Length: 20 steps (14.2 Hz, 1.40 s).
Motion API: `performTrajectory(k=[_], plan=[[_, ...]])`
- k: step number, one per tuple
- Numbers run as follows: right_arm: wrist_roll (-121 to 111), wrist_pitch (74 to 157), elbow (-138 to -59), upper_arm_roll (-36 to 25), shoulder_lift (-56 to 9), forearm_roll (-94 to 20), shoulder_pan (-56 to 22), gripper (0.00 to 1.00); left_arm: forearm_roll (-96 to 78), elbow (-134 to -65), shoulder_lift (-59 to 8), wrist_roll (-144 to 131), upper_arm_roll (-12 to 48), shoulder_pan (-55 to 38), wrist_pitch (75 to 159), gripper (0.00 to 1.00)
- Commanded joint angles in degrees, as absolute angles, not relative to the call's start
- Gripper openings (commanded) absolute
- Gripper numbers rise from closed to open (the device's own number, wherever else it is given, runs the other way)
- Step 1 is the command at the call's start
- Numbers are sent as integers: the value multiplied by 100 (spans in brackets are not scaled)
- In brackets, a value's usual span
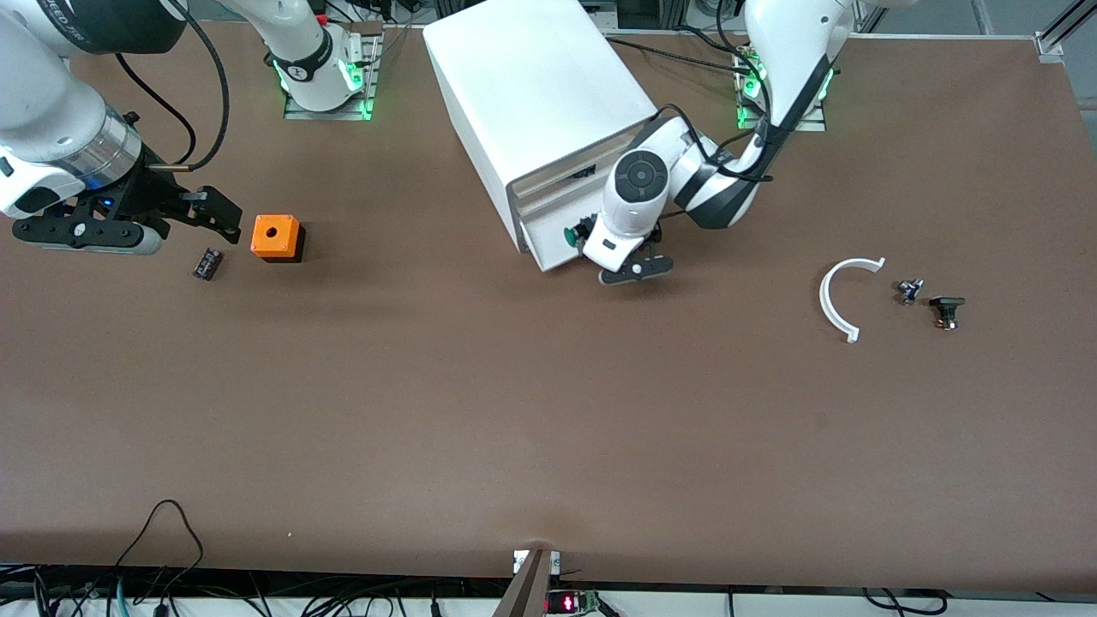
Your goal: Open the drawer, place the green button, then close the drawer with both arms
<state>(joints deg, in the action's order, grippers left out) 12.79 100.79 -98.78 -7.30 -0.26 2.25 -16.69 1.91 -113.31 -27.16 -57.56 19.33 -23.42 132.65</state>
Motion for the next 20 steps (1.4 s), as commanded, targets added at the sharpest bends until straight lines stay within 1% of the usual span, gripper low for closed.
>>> performTrajectory(k=[1,3,4,12,14,16,19,20], plan=[[1222,10134,-9932,-486,26,360,-1374,100,-105,-11417,-2611,-6011,2205,-2321,13184,100],[1222,10134,-9914,732,35,413,-243,100,-114,-11417,-2610,-6108,2294,-2338,13105,100],[1230,10116,-9888,938,35,413,-55,100,-114,-11417,-2610,-6152,2303,-2364,13087,100],[1187,10002,-9712,879,61,360,35,100,-377,-11417,-2654,-6161,2496,-2391,12920,100],[880,9932,-9424,835,70,334,35,100,-395,-11417,-2654,-6170,2505,-2391,12911,100],[879,9459,-8862,861,27,334,35,100,-387,-11408,-2654,-6152,2505,-2391,12911,100],[932,9457,-8807,879,-166,334,9,100,-326,-11277,-2576,-6038,2496,-2294,12902,100],[940,9466,-8807,896,-306,317,9,100,-282,-11172,-2462,-5995,2487,-2224,12754,100]])
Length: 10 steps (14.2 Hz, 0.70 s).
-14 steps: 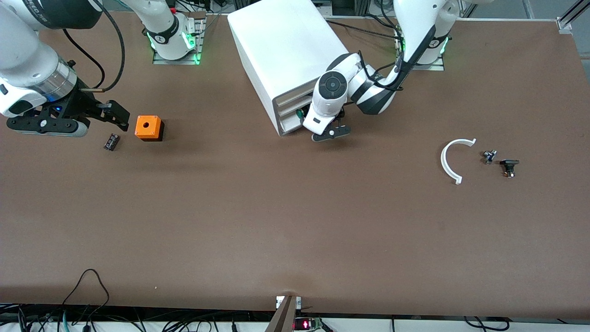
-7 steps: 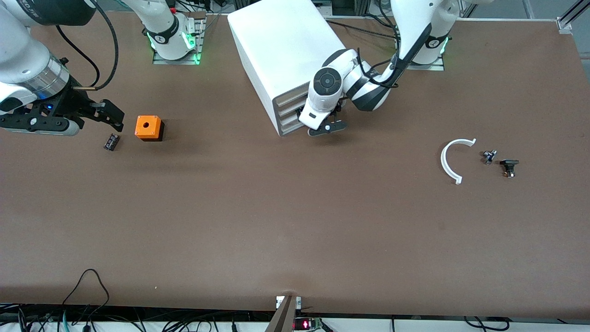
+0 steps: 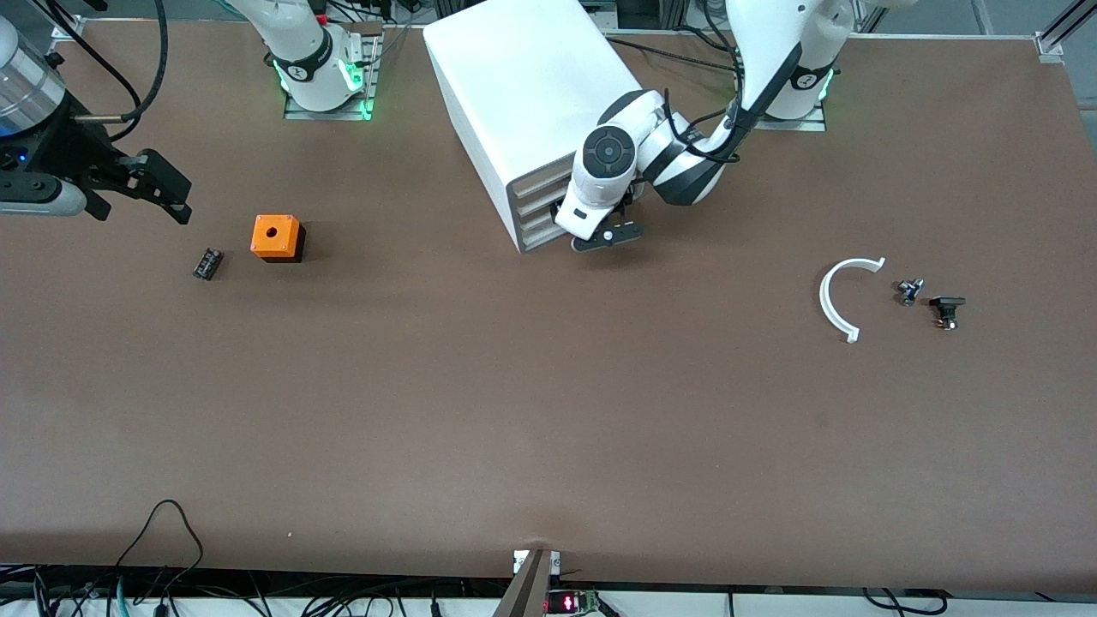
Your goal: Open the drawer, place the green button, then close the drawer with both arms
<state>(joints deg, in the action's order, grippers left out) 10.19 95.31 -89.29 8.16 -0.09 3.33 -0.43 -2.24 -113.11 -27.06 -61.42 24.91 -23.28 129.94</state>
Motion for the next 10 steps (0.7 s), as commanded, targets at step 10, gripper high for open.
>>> performTrajectory(k=[10], plan=[[870,9466,-8754,896,-633,316,9,100,299,-8789,-1804,-2869,2033,-1063,9264,100]])
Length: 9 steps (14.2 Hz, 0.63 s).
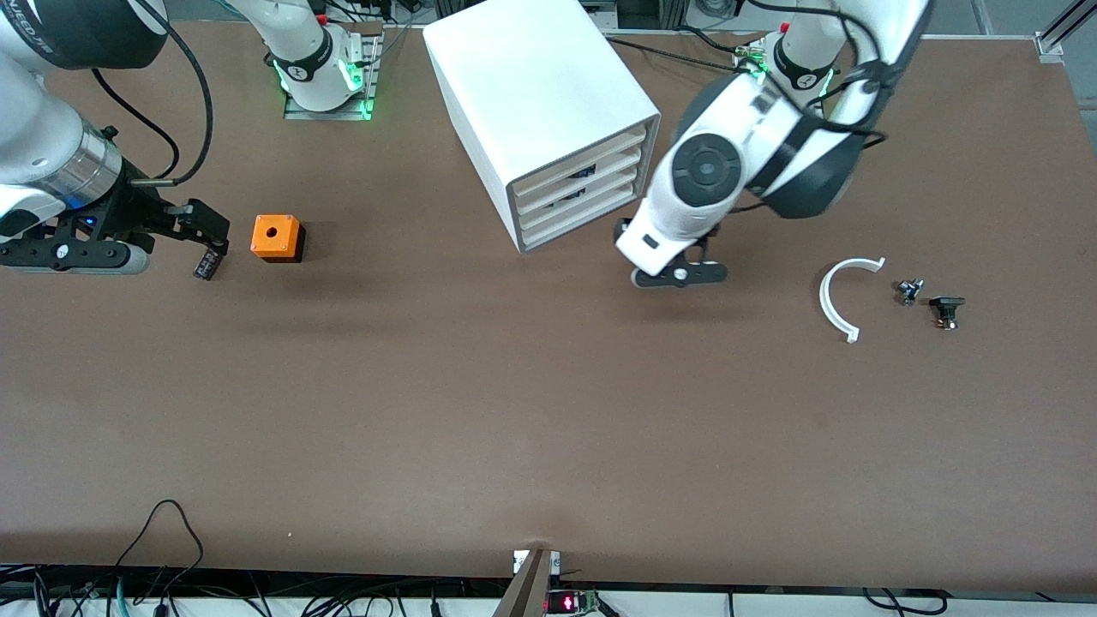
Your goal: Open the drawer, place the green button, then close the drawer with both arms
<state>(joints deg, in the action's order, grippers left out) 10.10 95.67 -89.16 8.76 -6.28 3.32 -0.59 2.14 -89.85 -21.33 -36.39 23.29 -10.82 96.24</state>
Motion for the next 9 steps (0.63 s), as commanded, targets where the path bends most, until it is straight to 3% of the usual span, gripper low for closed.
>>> performTrajectory(k=[1,7,9], plan=[[879,9501,-8745,896,-633,316,-9,100,264,-8833,-1576,-2465,1882,-976,9220,100],[896,9439,-8552,844,-624,107,18,100,211,-9026,-626,118,1363,437,9114,100],[879,9439,-8552,721,-589,9,18,100,10,-9472,-152,351,969,492,9210,100]])
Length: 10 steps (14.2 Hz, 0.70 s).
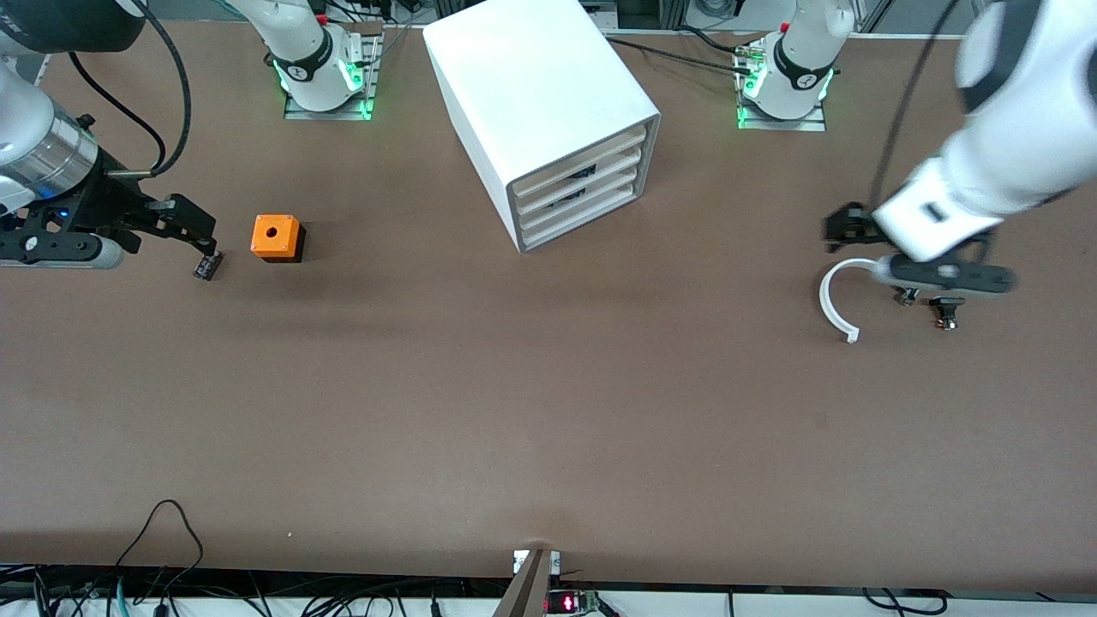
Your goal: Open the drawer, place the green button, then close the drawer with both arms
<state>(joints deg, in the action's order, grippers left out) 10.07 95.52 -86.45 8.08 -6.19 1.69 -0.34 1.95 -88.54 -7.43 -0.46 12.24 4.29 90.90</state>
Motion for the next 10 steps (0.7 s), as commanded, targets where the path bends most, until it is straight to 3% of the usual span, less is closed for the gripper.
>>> performTrajectory(k=[1,4,10], plan=[[870,9439,-8543,721,-589,9,18,100,-52,-9692,51,439,828,483,9315,100],[870,9457,-8525,747,-589,18,9,100,-44,-10254,403,396,765,440,10192,100],[879,9475,-8525,747,-598,18,-9,100,0,-10398,677,475,624,387,10099,100]])
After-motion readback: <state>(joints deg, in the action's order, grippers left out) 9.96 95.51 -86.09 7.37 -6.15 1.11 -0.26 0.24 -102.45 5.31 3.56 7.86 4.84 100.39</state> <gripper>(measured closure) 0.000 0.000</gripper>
